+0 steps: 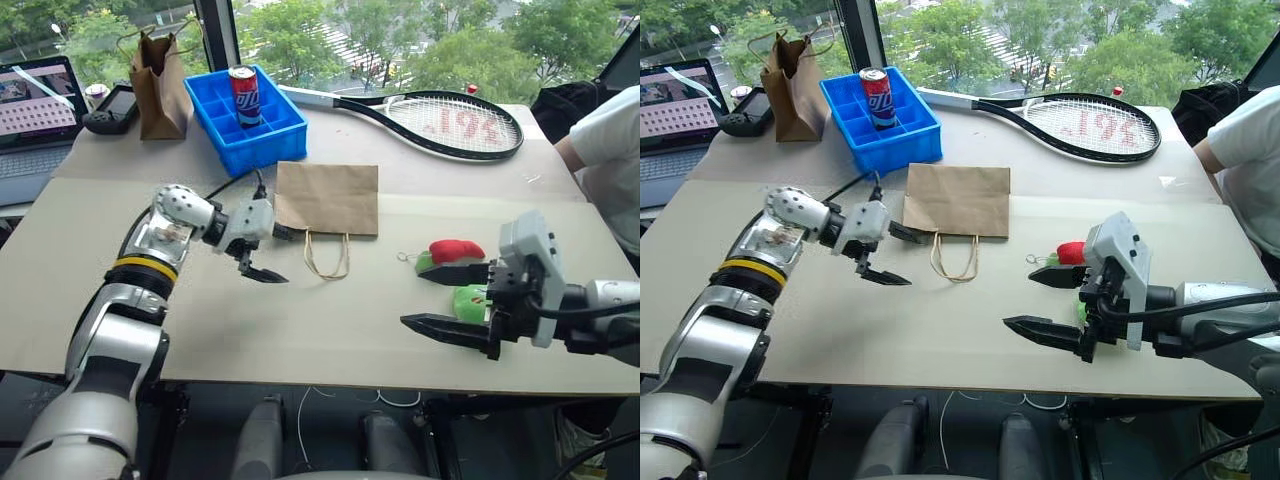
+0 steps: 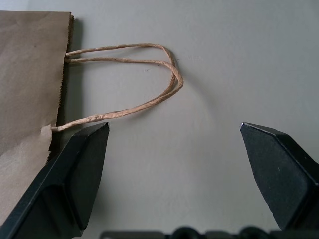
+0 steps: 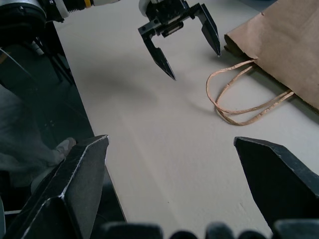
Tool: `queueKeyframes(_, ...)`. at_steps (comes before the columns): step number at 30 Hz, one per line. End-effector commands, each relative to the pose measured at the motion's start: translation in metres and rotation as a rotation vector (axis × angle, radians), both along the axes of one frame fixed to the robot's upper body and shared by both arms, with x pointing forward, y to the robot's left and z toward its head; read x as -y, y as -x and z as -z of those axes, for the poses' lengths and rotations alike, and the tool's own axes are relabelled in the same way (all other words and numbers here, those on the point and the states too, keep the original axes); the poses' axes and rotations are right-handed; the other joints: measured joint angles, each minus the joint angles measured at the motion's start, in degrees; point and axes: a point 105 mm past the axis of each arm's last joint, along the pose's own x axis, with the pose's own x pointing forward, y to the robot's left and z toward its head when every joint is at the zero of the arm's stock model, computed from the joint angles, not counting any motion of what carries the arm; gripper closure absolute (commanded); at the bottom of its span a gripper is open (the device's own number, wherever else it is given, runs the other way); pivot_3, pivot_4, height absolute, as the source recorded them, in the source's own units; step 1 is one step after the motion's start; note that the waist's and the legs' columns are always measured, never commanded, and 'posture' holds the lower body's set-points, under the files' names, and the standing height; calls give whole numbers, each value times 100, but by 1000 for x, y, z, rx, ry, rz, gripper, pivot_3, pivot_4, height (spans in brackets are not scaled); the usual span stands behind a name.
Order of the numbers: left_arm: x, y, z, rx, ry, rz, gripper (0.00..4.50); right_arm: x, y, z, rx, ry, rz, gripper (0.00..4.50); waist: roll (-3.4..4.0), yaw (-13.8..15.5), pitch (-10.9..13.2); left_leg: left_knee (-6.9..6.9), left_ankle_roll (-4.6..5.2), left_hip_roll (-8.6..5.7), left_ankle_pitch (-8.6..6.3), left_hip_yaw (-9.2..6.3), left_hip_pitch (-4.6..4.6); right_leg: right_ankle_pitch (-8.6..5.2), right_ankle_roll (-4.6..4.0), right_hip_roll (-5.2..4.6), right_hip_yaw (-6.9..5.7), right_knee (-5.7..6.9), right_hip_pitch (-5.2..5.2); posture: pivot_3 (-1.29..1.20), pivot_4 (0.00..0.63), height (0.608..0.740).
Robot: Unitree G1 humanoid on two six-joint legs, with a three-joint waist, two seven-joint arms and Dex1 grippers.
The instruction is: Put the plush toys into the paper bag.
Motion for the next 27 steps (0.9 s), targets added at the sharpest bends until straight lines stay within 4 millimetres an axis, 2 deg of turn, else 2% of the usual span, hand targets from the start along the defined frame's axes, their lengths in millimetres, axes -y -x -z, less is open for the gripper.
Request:
queueKeyframes(1,8,-13,-12,121,-18,19,0,5,3,-2,34,-1,41,29,-3,-3,2,3,2,0,-1,0,-2,1,3,0,0,3,-1,0,150,740)
queueKeyframes(9,25,-22,-13,182,11,3,0,10,3,2,43,-29,117,29,-3,-28,2,42,5,1,-3,-1,1,-3,13,-1,1,35,6,0,150,740)
queueKeyframes(12,30,-23,-11,182,25,-3,765,12,3,3,51,-28,135,0,-4,-48,2,51,5,1,-3,-2,2,-4,13,-1,2,50,4,0,150,740)
queueKeyframes(16,35,-23,-11,193,34,7,2274,13,1,0,70,-30,148,0,-4,-51,2,56,5,1,-3,-2,4,-4,14,-1,2,60,4,0,150,740)
queueKeyframes(22,41,-22,-22,212,65,40,4397,13,1,-3,76,-34,147,0,-4,-48,2,57,5,1,-3,-2,3,-3,12,-1,3,60,5,0,150,740)
queueKeyframes(27,50,-11,-49,122,185,120,4397,11,1,7,39,-21,139,0,-4,-48,2,57,5,1,-3,-3,3,-3,11,-1,3,60,5,0,150,740)
